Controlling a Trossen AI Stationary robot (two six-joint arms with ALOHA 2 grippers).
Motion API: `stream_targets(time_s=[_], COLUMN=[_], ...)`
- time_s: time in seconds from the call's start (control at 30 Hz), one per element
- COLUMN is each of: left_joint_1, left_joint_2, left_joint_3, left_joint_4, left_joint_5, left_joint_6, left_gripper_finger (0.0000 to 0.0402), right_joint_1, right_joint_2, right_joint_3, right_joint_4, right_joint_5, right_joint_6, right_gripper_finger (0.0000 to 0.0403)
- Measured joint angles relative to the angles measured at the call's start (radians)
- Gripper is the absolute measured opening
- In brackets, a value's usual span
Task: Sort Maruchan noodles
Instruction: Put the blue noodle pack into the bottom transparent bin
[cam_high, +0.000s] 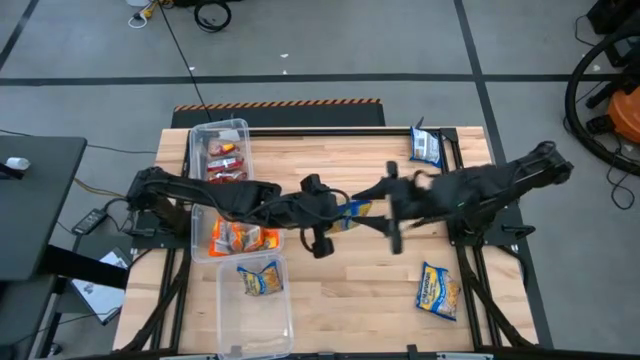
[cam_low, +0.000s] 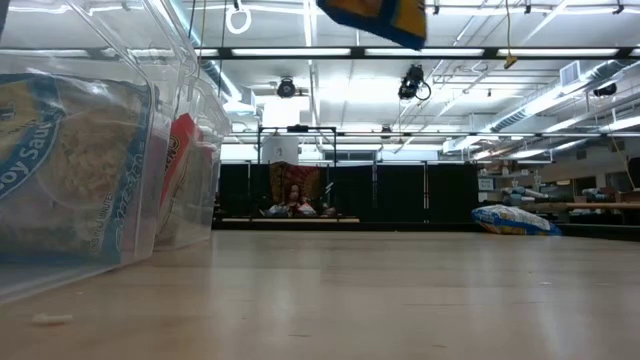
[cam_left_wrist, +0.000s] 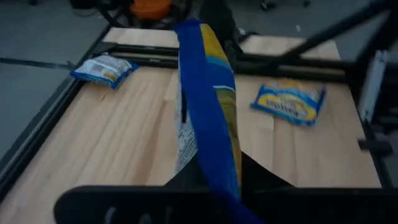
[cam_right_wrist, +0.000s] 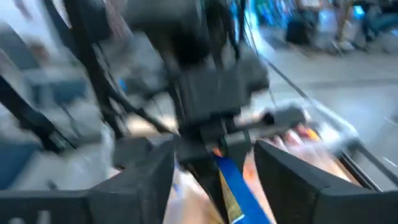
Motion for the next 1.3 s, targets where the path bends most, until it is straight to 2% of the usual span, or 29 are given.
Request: stream_targets(time_s=[0.1, 0.23, 0.33, 0.4, 0.47, 0.6, 0.8, 0.9, 1.0, 1.3], left_joint_1=[-0.025, -0.109, -0.216, -0.305, -0.409, -0.584, -0.744, -0.787, -0.803, -0.811], left_joint_2=[-0.006, -0.022, -0.052, -0.072, -0.087, -0.084, -0.084, -0.084, -0.084, -0.084], left_joint_3=[0.086, 0.195, 0.227, 0.22, 0.189, 0.098, -0.092, -0.181, -0.261, -0.525], left_joint_4=[-0.122, -0.288, -0.406, -0.42, -0.47, -0.472, -0.461, -0.452, -0.45, -0.241], left_joint_5=[0.05, 0.065, 0.034, -0.01, -0.067, -0.2, -0.37, -0.435, -0.448, -0.453], left_joint_6=[0.04, 0.056, 0.005, -0.062, -0.146, -0.297, -0.562, -0.691, -0.803, -0.829], left_gripper_finger=[0.0007, 0.0008, 0.0008, 0.0008, 0.0008, 0.0008, 0.0008, 0.0008, 0.0009, 0.0009], right_joint_1=[0.032, 0.082, 0.115, 0.135, 0.151, 0.172, 0.182, 0.19, 0.2, 0.244], right_joint_2=[-0.056, -0.104, -0.111, -0.1, -0.075, -0.005, 0.107, 0.158, 0.208, 0.36], right_joint_3=[0.0, 0.001, 0.001, 0.001, 0.001, 0.001, 0.001, 0.001, 0.001, 0.0], right_joint_4=[0.091, 0.147, 0.145, 0.159, 0.199, 0.289, 0.423, 0.481, 0.519, 0.523], right_joint_5=[-0.023, -0.005, 0.003, 0.003, 0.003, 0.006, 0.041, 0.046, 0.062, 0.07], right_joint_6=[0.014, 0.018, 0.046, 0.086, 0.103, 0.104, 0.112, 0.155, 0.198, 0.34], right_gripper_finger=[0.0248, 0.0257, 0.0253, 0.0249, 0.0246, 0.0245, 0.0244, 0.0244, 0.0244, 0.0231])
